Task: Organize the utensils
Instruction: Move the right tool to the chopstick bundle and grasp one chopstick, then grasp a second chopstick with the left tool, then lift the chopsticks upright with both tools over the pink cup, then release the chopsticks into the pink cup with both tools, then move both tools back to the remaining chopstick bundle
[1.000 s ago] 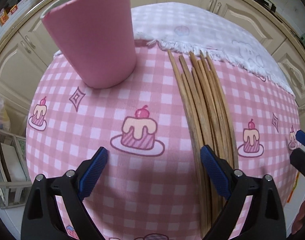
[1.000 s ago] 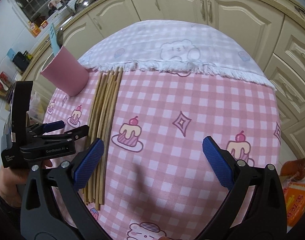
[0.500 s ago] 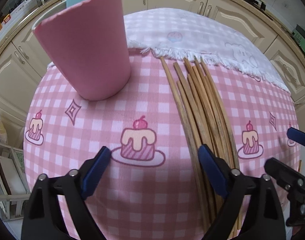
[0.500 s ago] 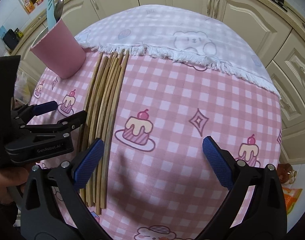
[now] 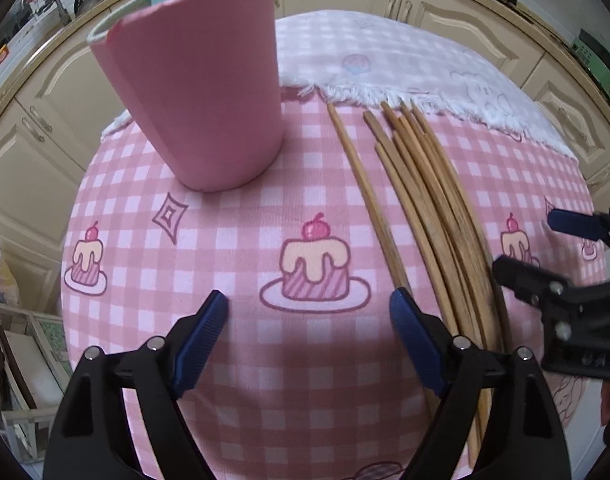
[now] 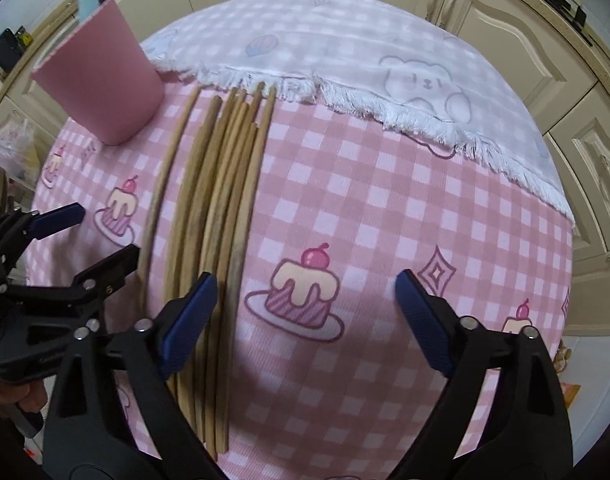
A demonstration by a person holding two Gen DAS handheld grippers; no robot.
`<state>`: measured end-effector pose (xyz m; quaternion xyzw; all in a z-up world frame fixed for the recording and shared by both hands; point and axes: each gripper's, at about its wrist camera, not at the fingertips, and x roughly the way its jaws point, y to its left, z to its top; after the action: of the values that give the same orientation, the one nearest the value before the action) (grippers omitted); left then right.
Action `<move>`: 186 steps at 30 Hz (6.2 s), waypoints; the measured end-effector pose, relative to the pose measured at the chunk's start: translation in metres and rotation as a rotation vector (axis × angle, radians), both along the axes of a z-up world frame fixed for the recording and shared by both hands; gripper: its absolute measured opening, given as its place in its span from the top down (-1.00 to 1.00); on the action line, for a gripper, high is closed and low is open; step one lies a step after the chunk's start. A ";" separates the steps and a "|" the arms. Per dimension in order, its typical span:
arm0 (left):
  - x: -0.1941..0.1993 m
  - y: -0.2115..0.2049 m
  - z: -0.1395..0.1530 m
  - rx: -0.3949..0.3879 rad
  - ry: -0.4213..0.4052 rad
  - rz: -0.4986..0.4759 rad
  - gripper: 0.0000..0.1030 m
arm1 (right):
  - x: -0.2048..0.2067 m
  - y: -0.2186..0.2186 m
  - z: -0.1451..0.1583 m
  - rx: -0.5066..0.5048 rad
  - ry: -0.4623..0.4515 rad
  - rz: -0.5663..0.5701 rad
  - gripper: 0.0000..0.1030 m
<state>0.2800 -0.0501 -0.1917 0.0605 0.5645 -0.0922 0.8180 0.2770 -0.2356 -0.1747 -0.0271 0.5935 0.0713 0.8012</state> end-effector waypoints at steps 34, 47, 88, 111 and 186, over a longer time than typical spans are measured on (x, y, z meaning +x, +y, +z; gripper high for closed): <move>0.039 -0.046 0.011 0.046 0.131 -0.095 0.29 | 0.042 0.021 -0.009 -0.037 0.133 0.148 0.75; 0.027 -0.042 0.017 -0.060 0.120 -0.153 0.91 | 0.016 -0.014 0.012 0.185 0.047 0.082 0.88; 0.015 0.088 0.222 -0.399 -0.845 0.011 0.91 | 0.050 0.053 0.189 0.638 -0.733 0.041 0.88; 0.075 0.082 0.157 -0.371 -0.801 0.052 0.90 | 0.095 0.091 0.145 0.517 -0.765 0.026 0.87; -0.027 0.004 0.016 -0.120 -0.126 0.063 -0.88 | -0.022 -0.059 0.035 0.304 -0.145 -0.088 -0.88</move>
<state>0.2531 -0.0459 -0.1759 -0.0007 0.5072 -0.0963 0.8564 0.2552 -0.2945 -0.1394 0.1155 0.5170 0.1229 0.8392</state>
